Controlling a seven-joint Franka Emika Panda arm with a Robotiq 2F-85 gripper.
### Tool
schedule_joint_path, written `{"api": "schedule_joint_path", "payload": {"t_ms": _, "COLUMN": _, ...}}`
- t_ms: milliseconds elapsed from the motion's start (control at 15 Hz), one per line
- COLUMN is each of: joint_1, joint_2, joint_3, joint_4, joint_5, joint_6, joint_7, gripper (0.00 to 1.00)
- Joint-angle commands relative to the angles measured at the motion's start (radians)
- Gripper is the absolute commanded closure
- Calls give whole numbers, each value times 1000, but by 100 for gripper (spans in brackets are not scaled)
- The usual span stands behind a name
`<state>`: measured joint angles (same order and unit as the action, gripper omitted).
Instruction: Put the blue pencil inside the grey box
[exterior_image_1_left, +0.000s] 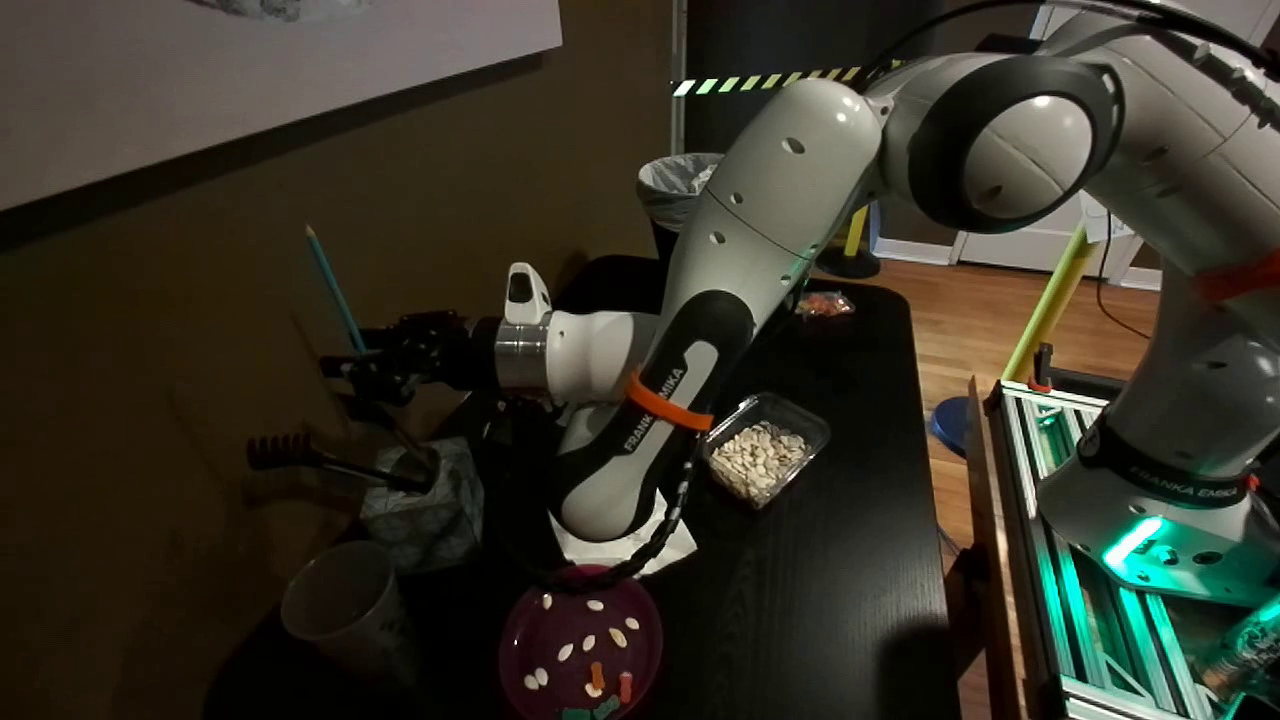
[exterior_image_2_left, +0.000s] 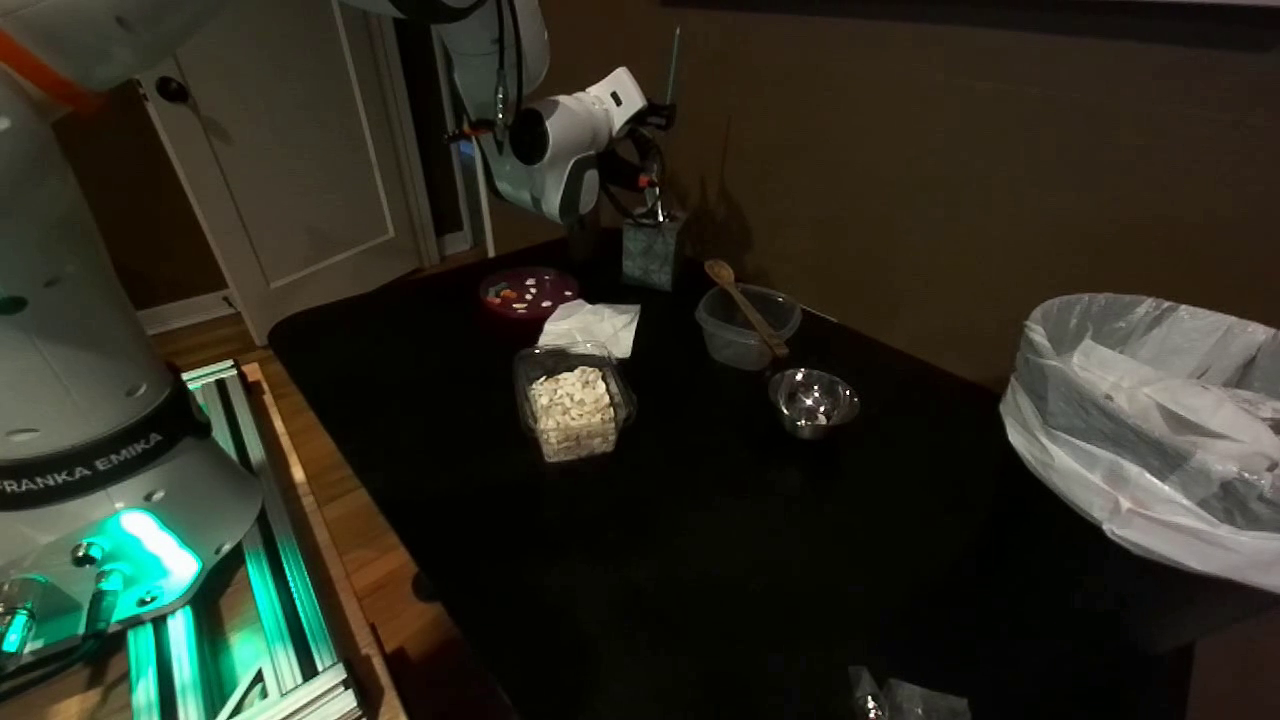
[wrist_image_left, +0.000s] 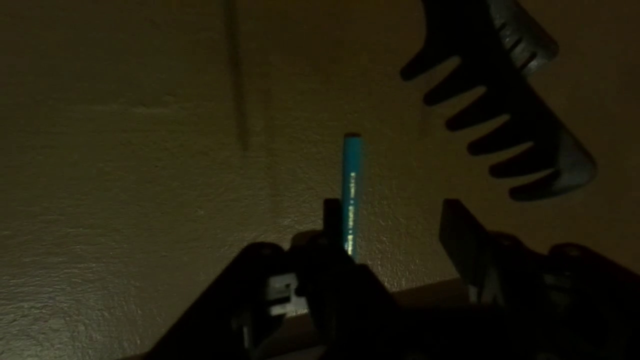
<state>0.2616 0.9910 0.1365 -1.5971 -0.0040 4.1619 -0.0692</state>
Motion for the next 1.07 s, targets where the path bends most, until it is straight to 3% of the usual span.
{"api": "schedule_joint_path", "payload": {"t_ms": 0, "joint_1": 14, "joint_2": -3, "joint_3": -9, "joint_4": -4, "joint_5": 27, "joint_6": -20, "joint_7": -6, "gripper": 14}}
{"api": "schedule_joint_path", "payload": {"t_ms": 67, "joint_1": 14, "joint_2": -3, "joint_3": -10, "joint_4": -4, "joint_5": 28, "joint_6": -20, "joint_7": -7, "gripper": 5}}
{"api": "schedule_joint_path", "payload": {"t_ms": 200, "joint_1": 15, "joint_2": -4, "joint_3": -9, "joint_4": -4, "joint_5": 30, "joint_6": -20, "joint_7": -6, "gripper": 0}}
{"api": "schedule_joint_path", "payload": {"t_ms": 1000, "joint_1": 51, "joint_2": -35, "joint_3": 14, "joint_4": -33, "joint_5": 64, "joint_6": -14, "joint_7": -5, "gripper": 0}}
